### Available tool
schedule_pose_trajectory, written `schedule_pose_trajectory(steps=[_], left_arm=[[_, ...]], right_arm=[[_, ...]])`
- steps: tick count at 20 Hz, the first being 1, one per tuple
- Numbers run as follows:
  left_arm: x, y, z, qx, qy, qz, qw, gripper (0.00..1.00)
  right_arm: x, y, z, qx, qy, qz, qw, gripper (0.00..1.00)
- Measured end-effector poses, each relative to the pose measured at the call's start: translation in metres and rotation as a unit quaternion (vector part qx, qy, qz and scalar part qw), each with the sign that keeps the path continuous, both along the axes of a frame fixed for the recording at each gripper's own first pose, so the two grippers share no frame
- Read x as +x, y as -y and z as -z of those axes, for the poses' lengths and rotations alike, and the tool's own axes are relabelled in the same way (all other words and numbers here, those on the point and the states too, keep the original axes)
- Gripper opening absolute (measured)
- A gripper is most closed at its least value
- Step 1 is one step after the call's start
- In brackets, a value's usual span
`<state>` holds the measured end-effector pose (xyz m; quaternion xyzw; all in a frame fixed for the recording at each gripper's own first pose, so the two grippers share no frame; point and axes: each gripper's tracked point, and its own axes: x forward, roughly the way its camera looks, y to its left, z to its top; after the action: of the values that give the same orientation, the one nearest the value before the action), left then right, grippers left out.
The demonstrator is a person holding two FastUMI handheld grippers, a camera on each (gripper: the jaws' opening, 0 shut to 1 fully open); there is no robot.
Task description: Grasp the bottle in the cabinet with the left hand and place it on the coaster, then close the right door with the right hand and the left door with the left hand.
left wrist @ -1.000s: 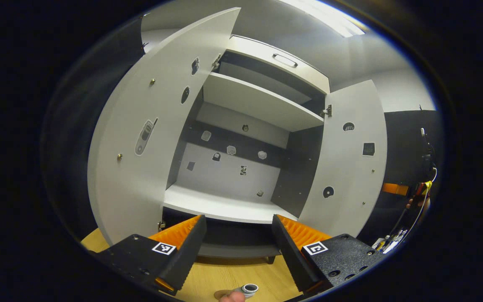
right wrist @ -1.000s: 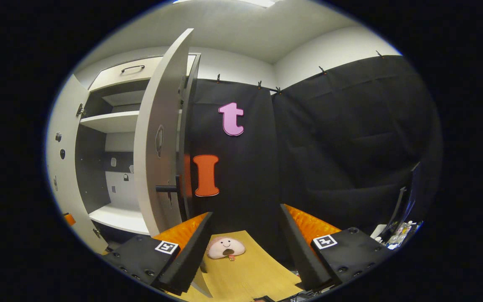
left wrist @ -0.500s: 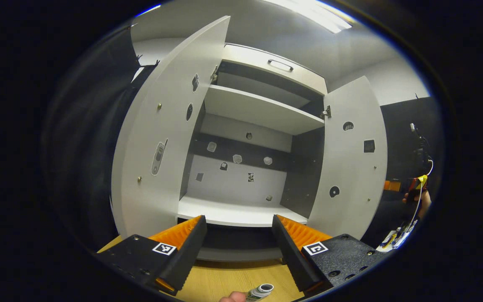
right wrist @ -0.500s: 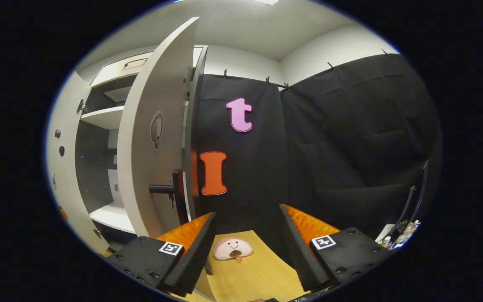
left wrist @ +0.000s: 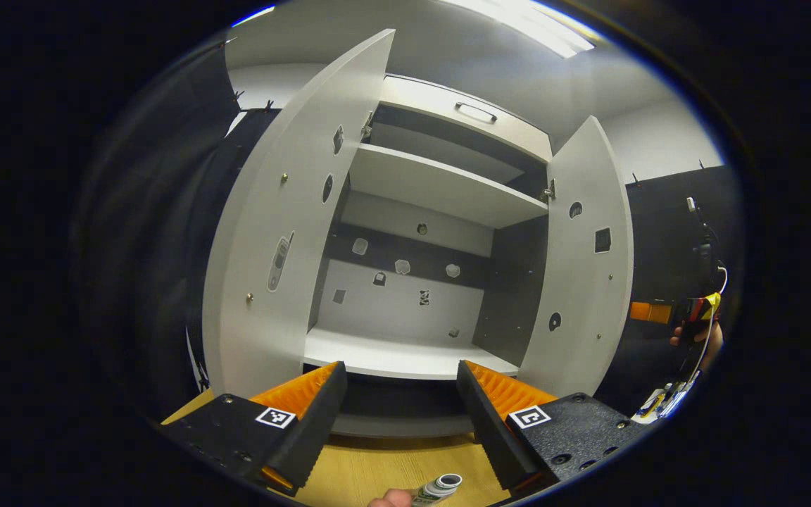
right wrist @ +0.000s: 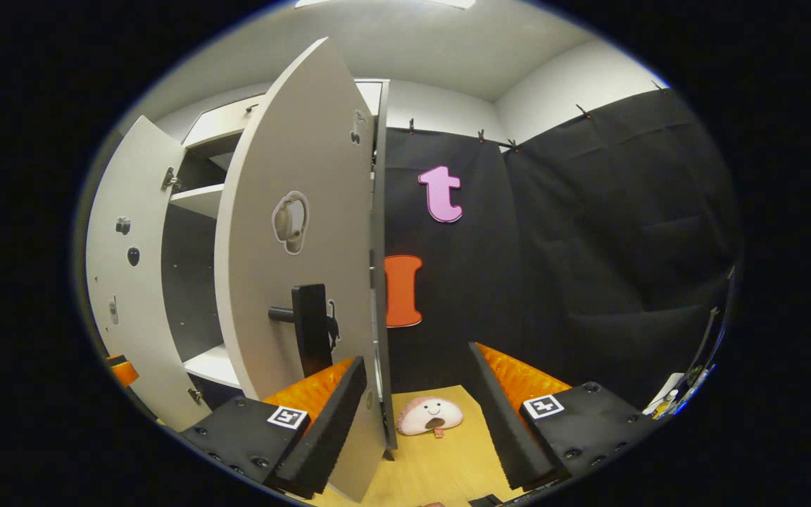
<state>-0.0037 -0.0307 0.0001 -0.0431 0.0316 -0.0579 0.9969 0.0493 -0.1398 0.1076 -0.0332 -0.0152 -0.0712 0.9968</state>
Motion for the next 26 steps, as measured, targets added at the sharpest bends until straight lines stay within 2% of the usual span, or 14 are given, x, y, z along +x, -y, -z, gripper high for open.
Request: schedule_pose_trajectory(steps=[3,8,10,11,14,17,18,23,26], left_arm=[[-0.003,-0.004,0.000,-0.006,-0.004,-0.005,1.000,0.95],[-0.011,-0.022,-0.013,-0.012,0.008,-0.030,0.999,0.95],[-0.015,-0.033,-0.017,-0.002,0.015,-0.044,0.999,0.95],[-0.017,-0.038,-0.018,0.002,0.017,-0.051,0.999,0.95],[-0.021,-0.052,-0.025,0.003,0.024,-0.069,0.997,0.95],[-0.025,-0.068,-0.036,0.010,0.036,-0.092,0.995,0.95],[-0.027,-0.073,-0.040,0.012,0.042,-0.099,0.994,0.95],[-0.043,-0.119,-0.062,-0.006,0.060,-0.169,0.984,0.95],[-0.050,-0.153,-0.071,0.001,0.066,-0.207,0.976,0.95]], right_arm=[[0.016,-0.039,0.004,0.000,-0.005,-0.047,0.999,0.96],[0.034,-0.091,0.013,0.017,-0.018,-0.101,0.995,0.97],[0.039,-0.102,0.014,0.009,-0.019,-0.113,0.993,0.97],[0.041,-0.107,0.015,0.009,-0.020,-0.119,0.993,1.00],[0.047,-0.122,0.019,0.021,-0.028,-0.141,0.989,0.97],[0.056,-0.132,0.022,0.025,-0.035,-0.152,0.987,1.00],[0.060,-0.135,0.024,0.022,-0.036,-0.155,0.987,0.97],[0.074,-0.145,0.025,0.002,-0.038,-0.153,0.988,0.96],[0.087,-0.151,0.029,0.007,-0.037,-0.156,0.987,0.96]])
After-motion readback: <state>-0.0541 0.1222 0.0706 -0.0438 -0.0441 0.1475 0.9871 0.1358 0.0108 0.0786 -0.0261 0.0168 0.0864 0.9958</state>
